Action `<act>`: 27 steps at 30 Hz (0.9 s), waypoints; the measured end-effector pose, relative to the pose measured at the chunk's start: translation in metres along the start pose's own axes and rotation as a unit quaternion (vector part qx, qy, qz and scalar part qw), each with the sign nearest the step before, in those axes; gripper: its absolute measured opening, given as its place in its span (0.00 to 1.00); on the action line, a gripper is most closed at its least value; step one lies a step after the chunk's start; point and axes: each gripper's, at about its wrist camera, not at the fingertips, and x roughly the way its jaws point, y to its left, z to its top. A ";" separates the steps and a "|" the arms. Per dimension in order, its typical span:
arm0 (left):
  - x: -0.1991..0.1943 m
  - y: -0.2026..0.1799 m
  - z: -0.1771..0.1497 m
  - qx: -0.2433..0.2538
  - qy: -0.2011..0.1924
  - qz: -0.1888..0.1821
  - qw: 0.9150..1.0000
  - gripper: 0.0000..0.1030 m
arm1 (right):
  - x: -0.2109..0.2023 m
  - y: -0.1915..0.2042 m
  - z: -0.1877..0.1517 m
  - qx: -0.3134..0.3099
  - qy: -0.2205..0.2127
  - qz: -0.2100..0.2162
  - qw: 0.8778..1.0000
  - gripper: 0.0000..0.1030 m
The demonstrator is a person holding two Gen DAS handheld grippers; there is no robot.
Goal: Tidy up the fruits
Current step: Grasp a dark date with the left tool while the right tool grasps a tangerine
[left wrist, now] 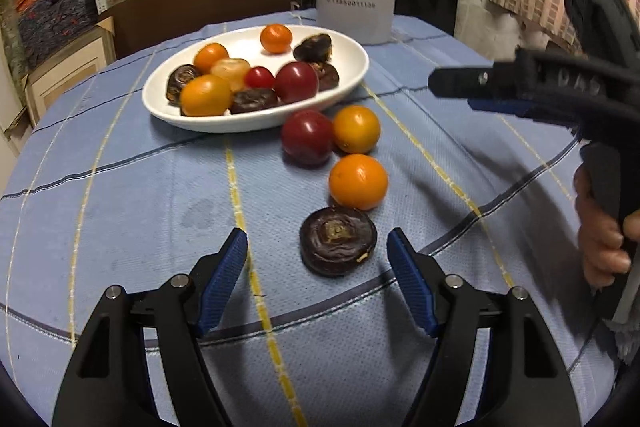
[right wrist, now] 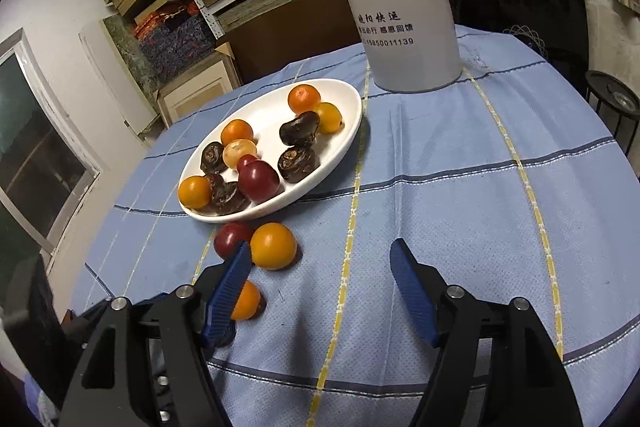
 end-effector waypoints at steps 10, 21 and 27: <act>0.015 0.000 0.005 -0.001 0.019 -0.035 0.999 0.41 | 0.002 0.006 -0.002 -0.009 0.007 0.003 1.000 0.70; -0.005 0.063 0.001 -0.084 0.005 0.043 0.996 0.41 | 0.028 0.043 -0.026 -0.077 0.051 0.009 0.996 0.71; 0.002 0.070 -0.001 -0.094 0.021 0.049 0.994 0.41 | 0.031 0.070 -0.041 -0.133 0.056 0.014 0.989 0.70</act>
